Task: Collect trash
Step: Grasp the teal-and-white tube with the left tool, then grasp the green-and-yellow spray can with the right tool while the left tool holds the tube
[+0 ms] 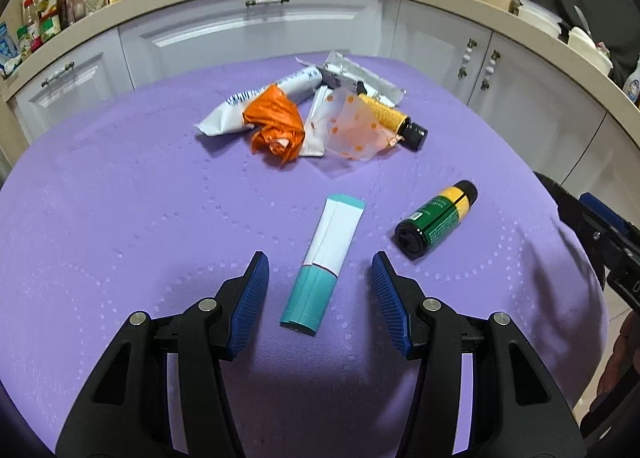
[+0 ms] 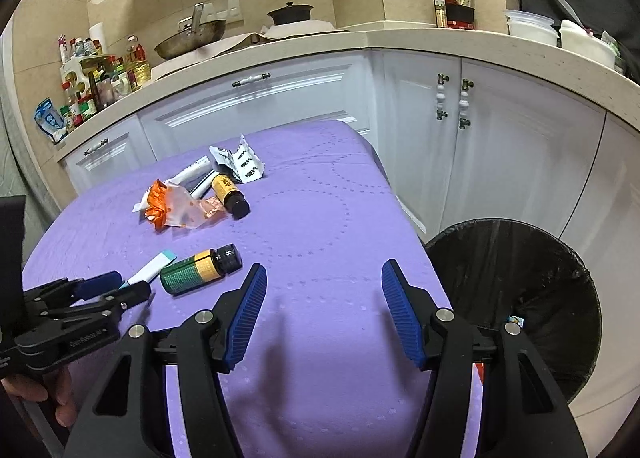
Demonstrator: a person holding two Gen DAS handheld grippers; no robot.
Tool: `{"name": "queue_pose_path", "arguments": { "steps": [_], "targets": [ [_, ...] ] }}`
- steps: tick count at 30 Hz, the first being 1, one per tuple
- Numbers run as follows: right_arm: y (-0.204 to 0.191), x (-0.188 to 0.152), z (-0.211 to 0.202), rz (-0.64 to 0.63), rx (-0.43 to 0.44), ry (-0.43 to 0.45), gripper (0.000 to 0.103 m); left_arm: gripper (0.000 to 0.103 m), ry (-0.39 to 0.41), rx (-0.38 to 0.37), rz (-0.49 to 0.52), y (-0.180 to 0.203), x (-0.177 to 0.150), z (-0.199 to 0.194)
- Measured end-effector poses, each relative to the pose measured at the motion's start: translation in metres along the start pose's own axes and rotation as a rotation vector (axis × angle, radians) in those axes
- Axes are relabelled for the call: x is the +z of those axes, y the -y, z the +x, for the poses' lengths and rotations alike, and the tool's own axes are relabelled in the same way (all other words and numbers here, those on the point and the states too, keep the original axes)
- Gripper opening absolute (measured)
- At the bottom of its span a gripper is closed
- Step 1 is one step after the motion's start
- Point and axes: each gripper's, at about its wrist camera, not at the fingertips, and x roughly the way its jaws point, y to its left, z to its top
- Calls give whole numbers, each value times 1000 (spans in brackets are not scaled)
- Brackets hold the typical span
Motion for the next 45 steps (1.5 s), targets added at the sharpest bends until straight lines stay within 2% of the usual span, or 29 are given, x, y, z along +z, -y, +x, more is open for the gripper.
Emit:
{"name": "queue_pose_path", "arguments": {
  "steps": [2,3,4,7,10,13,19,21,25,28,36,41,45],
  "targets": [
    [-1,0,0,0,0,-1,59,50,0,-2,-5,0,1,1],
    [-1,0,1,-1,0,-3,59,46,-1,1,-5,-1,1,1],
    [-2,1,2,-1,0,-5,59,36,0,9,-1,-1,1,1],
    [-6,0,4,-4,5,-13,59,18,0,17,17,0,1,1],
    [-13,0,6,-10,17,-20,59,12,4,11,26,-1,1,-1],
    [-24,2,7,-17,32,-24,59,10,24,5,9,-7,1,-7],
    [-59,6,17,-37,73,-40,59,10,112,56,-32,-36,2,-33],
    [-72,8,22,-46,79,-46,63,10,132,73,-53,-50,3,-40],
    [-92,10,36,-65,71,-74,64,10,161,111,-94,-82,4,-53],
    [-104,10,49,-80,32,-109,66,10,175,136,-124,-107,2,-60],
    [-101,5,61,-80,-45,-171,68,10,173,135,-182,-147,1,-59],
    [-88,3,55,-54,-99,-167,68,10,167,99,-176,-148,3,-52],
    [-86,6,51,-46,-107,-145,68,10,163,72,-171,-145,2,-48]
  ]
}}
